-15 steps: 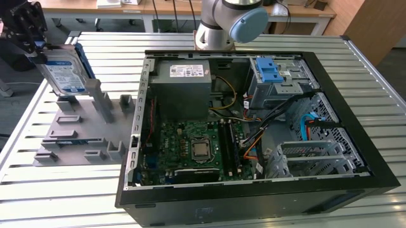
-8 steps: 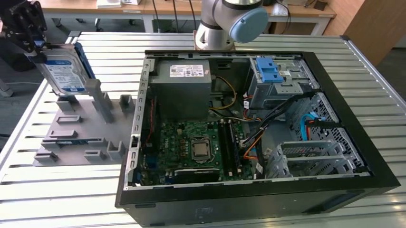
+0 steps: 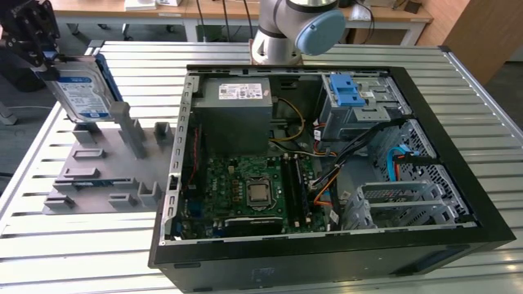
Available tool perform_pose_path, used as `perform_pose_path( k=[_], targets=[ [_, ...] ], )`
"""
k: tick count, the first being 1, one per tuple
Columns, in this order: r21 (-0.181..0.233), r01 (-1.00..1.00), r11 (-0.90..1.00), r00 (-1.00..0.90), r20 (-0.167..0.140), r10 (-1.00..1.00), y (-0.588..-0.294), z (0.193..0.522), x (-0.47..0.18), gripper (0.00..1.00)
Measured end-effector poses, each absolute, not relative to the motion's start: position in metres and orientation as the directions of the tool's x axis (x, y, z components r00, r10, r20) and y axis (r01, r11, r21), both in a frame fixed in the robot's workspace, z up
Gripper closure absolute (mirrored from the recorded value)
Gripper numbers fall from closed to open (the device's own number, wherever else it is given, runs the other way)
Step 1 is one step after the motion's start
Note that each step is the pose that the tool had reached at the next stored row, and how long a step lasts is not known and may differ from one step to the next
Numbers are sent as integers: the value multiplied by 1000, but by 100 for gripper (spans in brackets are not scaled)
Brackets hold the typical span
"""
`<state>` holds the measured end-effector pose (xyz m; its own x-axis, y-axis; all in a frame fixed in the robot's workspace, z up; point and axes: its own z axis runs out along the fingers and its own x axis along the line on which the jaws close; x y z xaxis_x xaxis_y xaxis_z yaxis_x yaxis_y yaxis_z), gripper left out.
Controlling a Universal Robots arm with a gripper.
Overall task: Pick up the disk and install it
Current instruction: 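Pick up the disk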
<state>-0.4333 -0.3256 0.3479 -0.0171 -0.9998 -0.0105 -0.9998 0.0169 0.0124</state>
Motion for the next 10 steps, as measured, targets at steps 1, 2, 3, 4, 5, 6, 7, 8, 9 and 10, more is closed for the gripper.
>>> perform_pose_path(
  k=[1,2,3,4,5,6,7,8,9,10],
  targets=[
    [13,-1000,17,-17,-10,-1000,-326,348,-433,64],
    [13,-1000,17,-17,-10,-1000,-326,348,-433,64],
    [12,-1000,17,-17,-10,-1000,-326,349,-433,64],
    [12,-1000,17,-17,-10,-1000,-326,349,-433,64],
    [12,-1000,17,-17,-10,-1000,-326,349,-433,64],
    [12,-1000,17,-17,-10,-1000,-326,349,-433,64],
    [12,-1000,17,-17,-10,-1000,-326,350,-433,64],
    [12,-1000,17,-17,-10,-1000,-326,350,-433,64],
    [12,-1000,17,-17,-10,-1000,-326,350,-433,64],
    [12,-1000,17,-17,-10,-1000,-326,350,-433,64]
  ],
)
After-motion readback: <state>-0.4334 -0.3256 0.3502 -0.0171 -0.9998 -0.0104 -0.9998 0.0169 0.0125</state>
